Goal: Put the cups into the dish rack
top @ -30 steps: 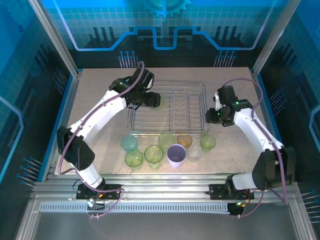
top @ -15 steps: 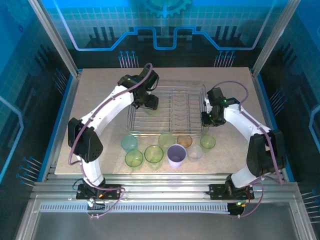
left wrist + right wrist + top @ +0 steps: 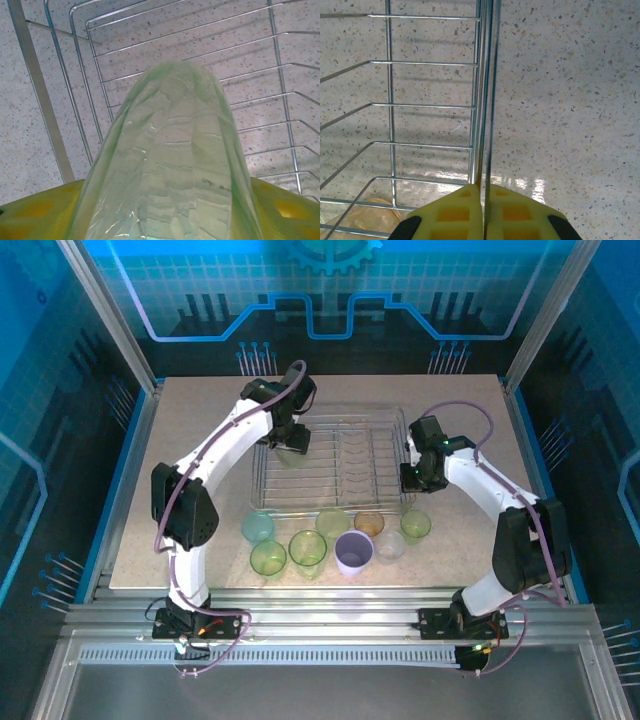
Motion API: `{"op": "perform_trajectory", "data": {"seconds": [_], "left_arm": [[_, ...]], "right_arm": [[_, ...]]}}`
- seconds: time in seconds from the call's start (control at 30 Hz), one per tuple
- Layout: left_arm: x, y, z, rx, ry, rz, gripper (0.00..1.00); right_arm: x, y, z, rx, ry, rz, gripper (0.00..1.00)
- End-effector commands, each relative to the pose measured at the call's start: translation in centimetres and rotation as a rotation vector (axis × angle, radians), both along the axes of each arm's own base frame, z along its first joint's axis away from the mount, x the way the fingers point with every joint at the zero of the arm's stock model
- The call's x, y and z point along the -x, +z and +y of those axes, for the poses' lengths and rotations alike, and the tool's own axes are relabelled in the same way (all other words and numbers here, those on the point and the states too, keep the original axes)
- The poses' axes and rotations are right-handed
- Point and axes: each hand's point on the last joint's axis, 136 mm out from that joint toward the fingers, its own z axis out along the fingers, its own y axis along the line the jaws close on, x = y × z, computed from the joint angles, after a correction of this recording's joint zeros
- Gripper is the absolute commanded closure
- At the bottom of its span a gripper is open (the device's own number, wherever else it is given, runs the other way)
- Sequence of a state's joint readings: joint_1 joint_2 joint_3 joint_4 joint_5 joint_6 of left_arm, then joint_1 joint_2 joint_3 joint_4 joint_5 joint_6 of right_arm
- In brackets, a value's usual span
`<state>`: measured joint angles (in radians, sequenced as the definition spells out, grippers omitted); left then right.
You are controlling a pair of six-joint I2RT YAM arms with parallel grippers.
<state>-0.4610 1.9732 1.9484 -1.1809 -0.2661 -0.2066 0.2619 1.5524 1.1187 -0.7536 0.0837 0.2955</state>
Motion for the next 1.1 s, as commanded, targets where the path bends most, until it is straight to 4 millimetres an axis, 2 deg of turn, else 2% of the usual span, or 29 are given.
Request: {"op": "perform_trajectory", "data": {"seconds": [0.0,0.27,0.57,0.73,0.93,1.07], "left_arm": [[-0.3,0.7,1.3,-0.026,0.017,0.009,0.81],[-2.0,0.1,2.1,-0.023,0.039,0.022,0.8],[-4.1,-1.8,3.2,-0.057,0.05,0.05,0.79],[-5.0,-2.2,3.9,-0.047,0.066,0.049,0.79],[-5.7,-2.7,4.2,-0.028,0.076,0.049,0.71],[-6.1,-3.2,4.1,-0.008,0.08,0.055,0.7]], "right_arm": [[1.9,-0.9,-0.9,0.082,0.046,0.047,0.99],[2.3,-1.2,-1.3,0.1,0.031,0.056,0.99],[2.4,-1.0,-1.2,0.093,0.045,0.05,0.95],[2.3,-0.8,-1.2,0.096,0.051,0.044,0.93],[1.9,-0.1,-1.2,0.094,0.052,0.011,0.9],[1.9,-0.1,-1.1,0.092,0.057,0.012,0.89]]}}
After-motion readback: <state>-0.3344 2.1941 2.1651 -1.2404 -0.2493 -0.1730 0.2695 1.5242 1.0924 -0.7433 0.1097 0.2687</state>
